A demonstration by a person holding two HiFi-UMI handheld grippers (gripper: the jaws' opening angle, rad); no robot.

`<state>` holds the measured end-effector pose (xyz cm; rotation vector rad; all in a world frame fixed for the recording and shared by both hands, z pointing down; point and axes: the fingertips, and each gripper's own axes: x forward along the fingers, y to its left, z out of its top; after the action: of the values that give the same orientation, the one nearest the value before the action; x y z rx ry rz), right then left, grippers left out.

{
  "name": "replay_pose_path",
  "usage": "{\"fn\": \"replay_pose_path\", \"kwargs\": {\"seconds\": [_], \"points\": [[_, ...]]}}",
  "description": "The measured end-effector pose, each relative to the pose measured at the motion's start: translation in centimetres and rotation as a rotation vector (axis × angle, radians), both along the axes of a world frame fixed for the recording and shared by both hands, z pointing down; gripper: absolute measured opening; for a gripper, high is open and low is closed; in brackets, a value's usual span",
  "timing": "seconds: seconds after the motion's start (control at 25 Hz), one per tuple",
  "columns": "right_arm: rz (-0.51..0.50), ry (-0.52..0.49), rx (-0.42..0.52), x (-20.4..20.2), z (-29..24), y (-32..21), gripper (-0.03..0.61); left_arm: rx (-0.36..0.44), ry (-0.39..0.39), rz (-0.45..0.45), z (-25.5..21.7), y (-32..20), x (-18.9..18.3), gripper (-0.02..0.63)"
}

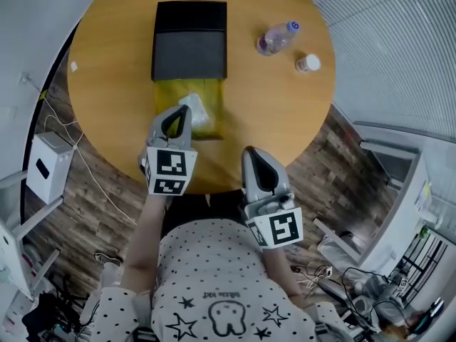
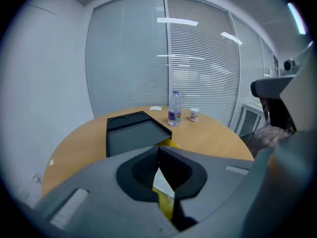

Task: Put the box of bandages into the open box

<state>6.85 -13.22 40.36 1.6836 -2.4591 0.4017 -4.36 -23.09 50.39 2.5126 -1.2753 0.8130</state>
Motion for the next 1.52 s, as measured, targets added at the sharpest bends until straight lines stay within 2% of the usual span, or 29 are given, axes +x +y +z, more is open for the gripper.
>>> {"fn": "replay_pose_path", "kwargs": {"seconds": [0.32,0.56,0.96,1.16,1.28,1.52], "points": [[-0.054,-0.008,0.069,0.2,-2.4,-0.2,0.005,0.166,0.018,-0.058,-6.0,-0.4,-0.9,0.009],[-0.105,-0.019,0.123,0.9,-4.3,-0.9,0.005,0.285,0.047,-0.141,-11.0,-0.1,-1.8,0.009],[-0.151,-0.04,0.192,2.4,-6.4,-1.1,0.005,0.465,0.088,-0.264,-18.2,3.3,-3.4,0.009],[-0.16,-0.042,0.222,2.9,-8.2,-0.7,0.005,0.527,0.139,-0.32,-21.6,5.8,-4.8,0.009],[-0.173,-0.039,0.242,3.1,-9.5,-0.3,0.005,0.534,0.17,-0.347,-22.8,7.3,-5.4,0.009],[-0.214,-0.025,0.278,3.3,-12.0,0.0,0.005,0.55,0.184,-0.342,-23.9,8.9,-6.1,0.009]]}}
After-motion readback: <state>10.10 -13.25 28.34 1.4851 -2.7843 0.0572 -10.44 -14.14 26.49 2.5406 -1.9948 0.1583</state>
